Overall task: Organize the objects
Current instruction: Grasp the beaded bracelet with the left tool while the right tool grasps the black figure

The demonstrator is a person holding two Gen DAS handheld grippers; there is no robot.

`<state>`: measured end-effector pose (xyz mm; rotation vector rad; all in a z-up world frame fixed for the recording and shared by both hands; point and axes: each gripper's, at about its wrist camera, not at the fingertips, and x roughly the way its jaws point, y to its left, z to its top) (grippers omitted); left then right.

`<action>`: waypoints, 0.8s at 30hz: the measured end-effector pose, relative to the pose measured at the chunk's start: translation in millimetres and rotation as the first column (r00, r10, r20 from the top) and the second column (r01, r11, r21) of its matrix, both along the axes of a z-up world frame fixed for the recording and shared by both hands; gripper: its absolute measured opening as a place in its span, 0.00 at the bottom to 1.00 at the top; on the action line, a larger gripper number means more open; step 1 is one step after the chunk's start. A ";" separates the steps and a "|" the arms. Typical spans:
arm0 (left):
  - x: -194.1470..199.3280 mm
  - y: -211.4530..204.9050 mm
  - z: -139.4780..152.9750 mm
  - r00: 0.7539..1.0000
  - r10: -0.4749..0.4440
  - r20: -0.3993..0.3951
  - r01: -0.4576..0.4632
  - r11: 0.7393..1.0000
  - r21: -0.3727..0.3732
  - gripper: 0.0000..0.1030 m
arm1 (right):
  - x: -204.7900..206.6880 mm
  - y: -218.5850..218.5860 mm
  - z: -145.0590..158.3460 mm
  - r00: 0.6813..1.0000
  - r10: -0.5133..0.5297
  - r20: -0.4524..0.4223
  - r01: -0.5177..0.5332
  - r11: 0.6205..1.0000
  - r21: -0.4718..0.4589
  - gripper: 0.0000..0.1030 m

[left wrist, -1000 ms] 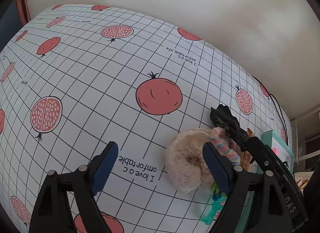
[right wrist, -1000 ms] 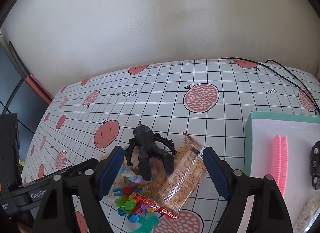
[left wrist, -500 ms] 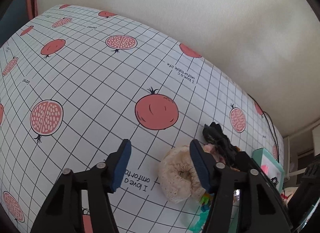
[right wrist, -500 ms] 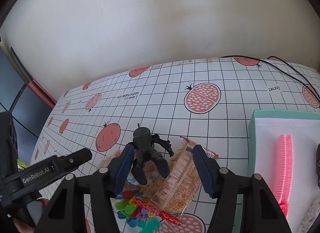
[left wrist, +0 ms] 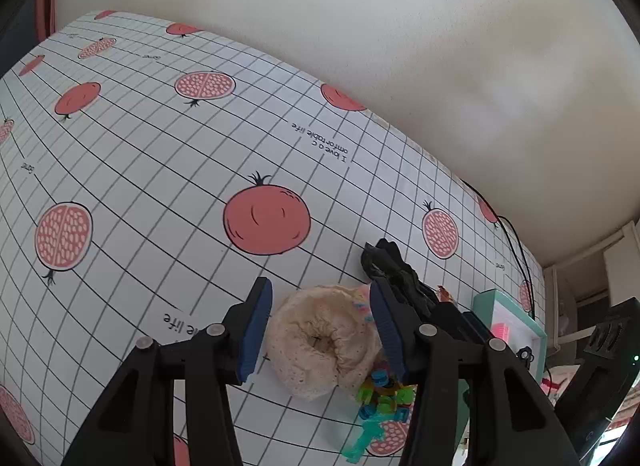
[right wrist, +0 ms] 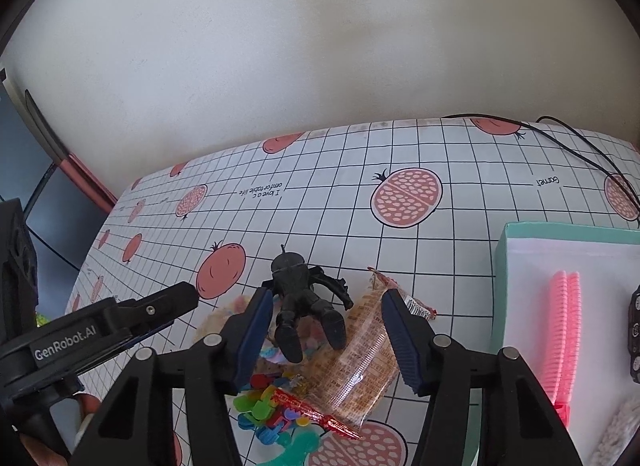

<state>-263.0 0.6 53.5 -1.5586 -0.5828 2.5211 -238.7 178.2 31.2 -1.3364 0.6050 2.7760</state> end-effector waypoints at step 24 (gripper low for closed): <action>-3.6 24.4 -7.7 0.997 -0.075 0.007 0.074 0.992 0.098 0.16 | 2.7 -3.8 -4.3 0.999 0.043 0.005 -0.043 0.999 -0.005 0.38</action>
